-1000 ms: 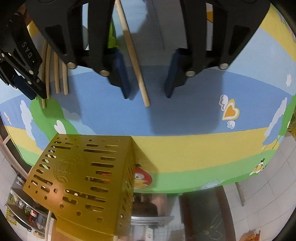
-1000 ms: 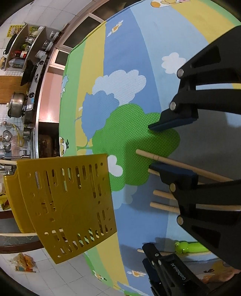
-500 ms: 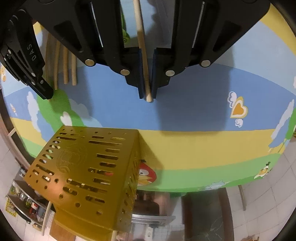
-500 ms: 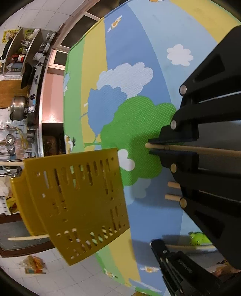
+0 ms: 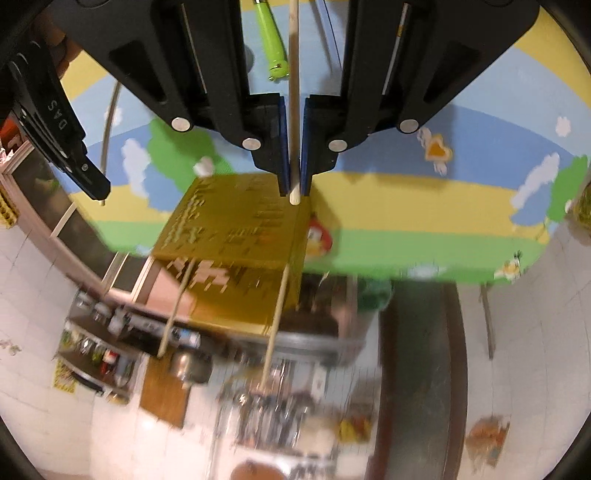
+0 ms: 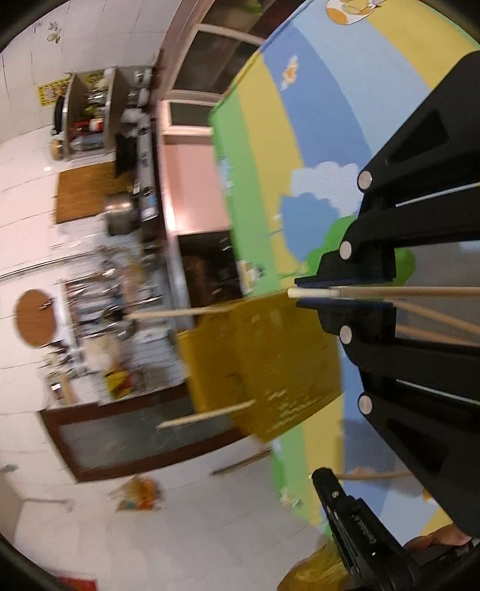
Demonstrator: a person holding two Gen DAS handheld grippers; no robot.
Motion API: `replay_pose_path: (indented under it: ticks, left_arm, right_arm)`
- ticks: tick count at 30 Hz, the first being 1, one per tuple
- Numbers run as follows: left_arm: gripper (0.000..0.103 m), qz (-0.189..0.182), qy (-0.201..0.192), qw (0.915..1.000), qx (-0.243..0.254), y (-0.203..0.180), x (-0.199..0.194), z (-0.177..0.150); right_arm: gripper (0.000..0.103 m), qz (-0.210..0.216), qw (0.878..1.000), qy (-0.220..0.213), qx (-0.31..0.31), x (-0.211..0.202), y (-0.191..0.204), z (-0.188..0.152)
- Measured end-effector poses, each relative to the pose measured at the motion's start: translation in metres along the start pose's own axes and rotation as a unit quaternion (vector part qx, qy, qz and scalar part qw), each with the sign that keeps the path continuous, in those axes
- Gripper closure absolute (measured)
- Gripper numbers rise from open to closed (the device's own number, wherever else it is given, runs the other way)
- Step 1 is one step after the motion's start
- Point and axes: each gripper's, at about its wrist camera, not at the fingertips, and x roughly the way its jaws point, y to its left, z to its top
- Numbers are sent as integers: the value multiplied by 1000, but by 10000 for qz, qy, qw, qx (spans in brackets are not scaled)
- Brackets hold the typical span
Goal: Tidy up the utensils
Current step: 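Carry both chopsticks over the holder and open both tools to drop them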
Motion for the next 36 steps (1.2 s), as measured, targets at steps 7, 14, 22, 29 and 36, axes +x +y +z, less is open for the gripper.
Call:
replay_pose_path:
  ticks: [7, 14, 22, 29, 36]
  left_arm:
    - [98, -128, -737, 9971, 102, -8, -44, 11]
    - [99, -77, -905, 9957, 194, -11, -47, 9]
    - [99, -53, -1159, 9932, 109, -6, -71, 31]
    - [99, -252, -1737, 9844, 120, -19, -90, 104]
    - [99, -110, -2661, 9637, 168, -44, -79, 165]
  right_arm:
    - [97, 80, 9977, -643, -217, -25, 5, 9]
    - [97, 40, 9951, -885, -434, -38, 15, 7]
    - [97, 190, 9897, -1320, -522, -59, 25, 43]
    - [97, 347, 9748, -2128, -570, -57, 43, 129]
    - [97, 349, 9646, -2539, -615, -25, 61, 175]
